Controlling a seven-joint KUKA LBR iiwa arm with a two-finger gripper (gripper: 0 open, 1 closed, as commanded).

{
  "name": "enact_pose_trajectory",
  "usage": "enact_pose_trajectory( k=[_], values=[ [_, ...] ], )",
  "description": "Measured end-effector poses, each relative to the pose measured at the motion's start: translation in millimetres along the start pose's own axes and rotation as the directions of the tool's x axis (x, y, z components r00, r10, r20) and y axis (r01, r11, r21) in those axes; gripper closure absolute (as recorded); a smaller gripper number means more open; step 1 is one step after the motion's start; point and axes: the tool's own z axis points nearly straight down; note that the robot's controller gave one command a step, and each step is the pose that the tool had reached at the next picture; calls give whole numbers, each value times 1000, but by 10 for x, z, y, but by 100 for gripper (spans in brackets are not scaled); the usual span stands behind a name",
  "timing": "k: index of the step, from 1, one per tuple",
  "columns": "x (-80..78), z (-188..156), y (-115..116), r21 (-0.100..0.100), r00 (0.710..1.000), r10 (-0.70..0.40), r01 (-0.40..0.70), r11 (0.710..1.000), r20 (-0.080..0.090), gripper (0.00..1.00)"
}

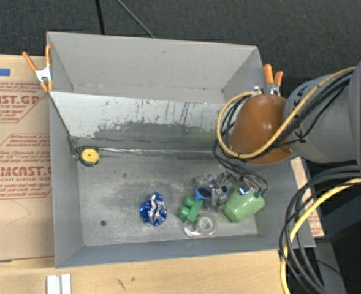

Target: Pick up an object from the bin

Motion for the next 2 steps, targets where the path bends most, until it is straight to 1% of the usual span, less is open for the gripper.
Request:
enact_pose_trajectory(
  k=[1,2],
  values=[
    [176,-884,283,4,1000,-4,3,1000,9,100],
    [261,-2090,389,7,1000,4,-5,1000,14,100]
  ],
)
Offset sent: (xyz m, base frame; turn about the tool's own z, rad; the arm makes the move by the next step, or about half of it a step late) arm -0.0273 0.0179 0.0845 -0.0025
